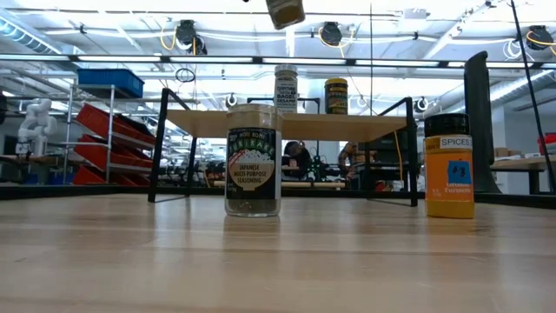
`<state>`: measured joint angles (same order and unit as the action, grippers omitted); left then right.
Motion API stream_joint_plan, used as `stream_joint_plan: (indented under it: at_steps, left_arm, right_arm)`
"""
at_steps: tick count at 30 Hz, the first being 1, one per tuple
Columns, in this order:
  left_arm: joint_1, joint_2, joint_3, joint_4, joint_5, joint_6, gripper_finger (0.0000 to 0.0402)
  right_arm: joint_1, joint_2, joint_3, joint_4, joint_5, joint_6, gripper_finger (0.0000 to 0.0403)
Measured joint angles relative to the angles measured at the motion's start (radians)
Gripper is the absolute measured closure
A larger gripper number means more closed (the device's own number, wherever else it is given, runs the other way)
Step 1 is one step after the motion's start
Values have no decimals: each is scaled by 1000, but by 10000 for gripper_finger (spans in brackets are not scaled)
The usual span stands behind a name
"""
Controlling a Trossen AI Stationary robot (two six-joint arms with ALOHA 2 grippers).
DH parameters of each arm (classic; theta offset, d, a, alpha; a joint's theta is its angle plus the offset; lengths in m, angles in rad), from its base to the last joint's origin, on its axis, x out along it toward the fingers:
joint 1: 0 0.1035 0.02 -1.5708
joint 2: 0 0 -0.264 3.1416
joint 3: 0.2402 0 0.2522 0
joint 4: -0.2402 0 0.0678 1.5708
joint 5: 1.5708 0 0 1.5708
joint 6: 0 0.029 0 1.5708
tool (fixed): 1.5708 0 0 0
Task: Shelf spices
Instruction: Remove the green seasoning bottle from the shelf
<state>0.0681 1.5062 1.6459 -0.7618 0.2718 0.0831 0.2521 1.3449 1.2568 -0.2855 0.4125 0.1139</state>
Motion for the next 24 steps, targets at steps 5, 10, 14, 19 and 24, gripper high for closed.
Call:
stream_joint_plan:
  at_steps: [5,10,14,19,24]
  left_arm:
    - [-27,23,0,24,-53,-12,200]
    - [-32,26,0,50,-63,-52,200]
    - [-32,26,0,45,-72,-52,200]
    - [-41,34,0,43,-72,-52,200]
    - [-48,46,0,39,-72,-52,200]
  right_arm:
    - [-5,0,0,-24,1,22,30]
    - [-8,32,1,-30,-14,27,30]
    - [-23,66,0,-16,-26,21,30]
    - [-34,84,0,15,-26,3,30]
    - [-49,91,1,29,-67,6,36]
